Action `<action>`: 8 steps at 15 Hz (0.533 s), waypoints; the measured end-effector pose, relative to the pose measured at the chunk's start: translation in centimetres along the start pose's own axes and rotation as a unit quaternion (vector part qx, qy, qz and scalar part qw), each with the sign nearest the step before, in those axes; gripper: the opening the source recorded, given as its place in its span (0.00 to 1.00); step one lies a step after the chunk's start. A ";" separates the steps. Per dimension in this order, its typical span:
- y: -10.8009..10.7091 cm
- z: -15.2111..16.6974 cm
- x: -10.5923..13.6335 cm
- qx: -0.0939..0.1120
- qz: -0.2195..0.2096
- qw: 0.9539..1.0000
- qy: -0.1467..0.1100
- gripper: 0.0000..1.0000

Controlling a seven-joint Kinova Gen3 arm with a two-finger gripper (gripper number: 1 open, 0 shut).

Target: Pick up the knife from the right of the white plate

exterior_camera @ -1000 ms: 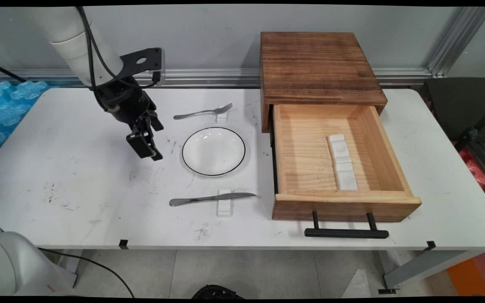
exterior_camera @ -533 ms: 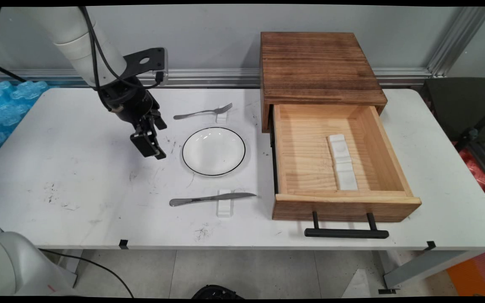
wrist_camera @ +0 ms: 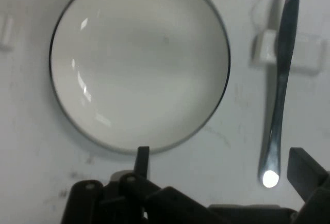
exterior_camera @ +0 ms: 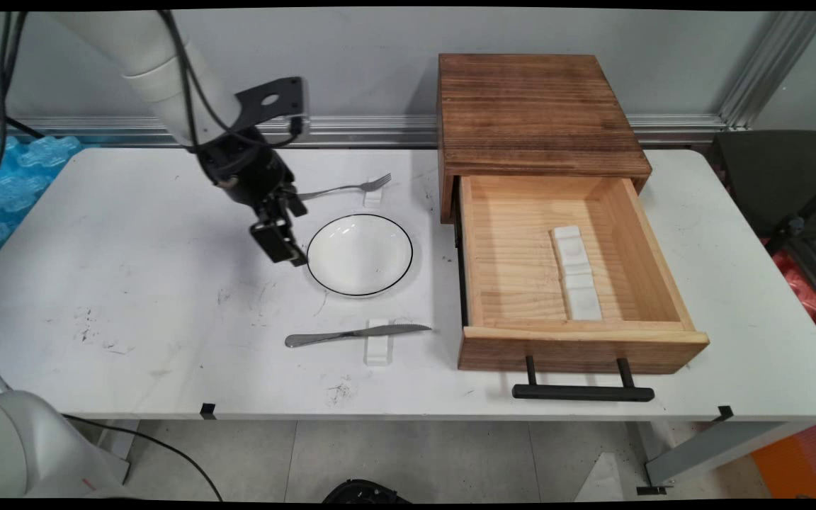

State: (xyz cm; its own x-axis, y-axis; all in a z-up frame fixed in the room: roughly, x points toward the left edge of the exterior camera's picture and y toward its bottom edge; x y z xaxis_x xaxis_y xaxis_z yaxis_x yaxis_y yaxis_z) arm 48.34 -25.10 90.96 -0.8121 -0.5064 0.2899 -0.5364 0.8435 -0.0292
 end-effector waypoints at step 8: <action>1.8 1.8 2.0 -0.013 -0.002 1.000 0.026 1.00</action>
State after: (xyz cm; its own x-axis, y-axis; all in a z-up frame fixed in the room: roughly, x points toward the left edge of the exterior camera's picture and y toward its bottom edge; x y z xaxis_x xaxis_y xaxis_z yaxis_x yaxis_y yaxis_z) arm 45.34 -24.97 89.78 -0.7964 -0.5013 0.3384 -0.5338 0.8456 -0.0036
